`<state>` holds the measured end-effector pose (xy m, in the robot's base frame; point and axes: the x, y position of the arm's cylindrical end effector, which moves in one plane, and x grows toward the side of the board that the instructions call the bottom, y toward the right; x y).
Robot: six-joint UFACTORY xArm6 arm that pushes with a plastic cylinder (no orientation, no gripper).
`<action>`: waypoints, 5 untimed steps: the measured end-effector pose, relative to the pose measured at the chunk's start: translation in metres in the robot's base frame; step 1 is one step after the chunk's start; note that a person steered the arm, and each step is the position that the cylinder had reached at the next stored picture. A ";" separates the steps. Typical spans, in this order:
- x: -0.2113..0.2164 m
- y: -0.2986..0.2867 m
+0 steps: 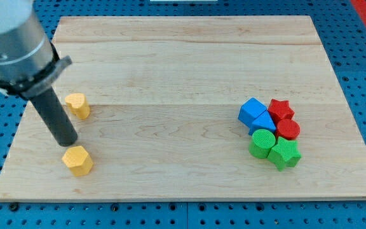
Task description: Slide the yellow heart to the center left
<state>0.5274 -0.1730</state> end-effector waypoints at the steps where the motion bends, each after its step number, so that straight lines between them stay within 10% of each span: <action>1: -0.044 0.018; 2: -0.091 -0.019; 5: -0.036 -0.073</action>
<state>0.4916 -0.2461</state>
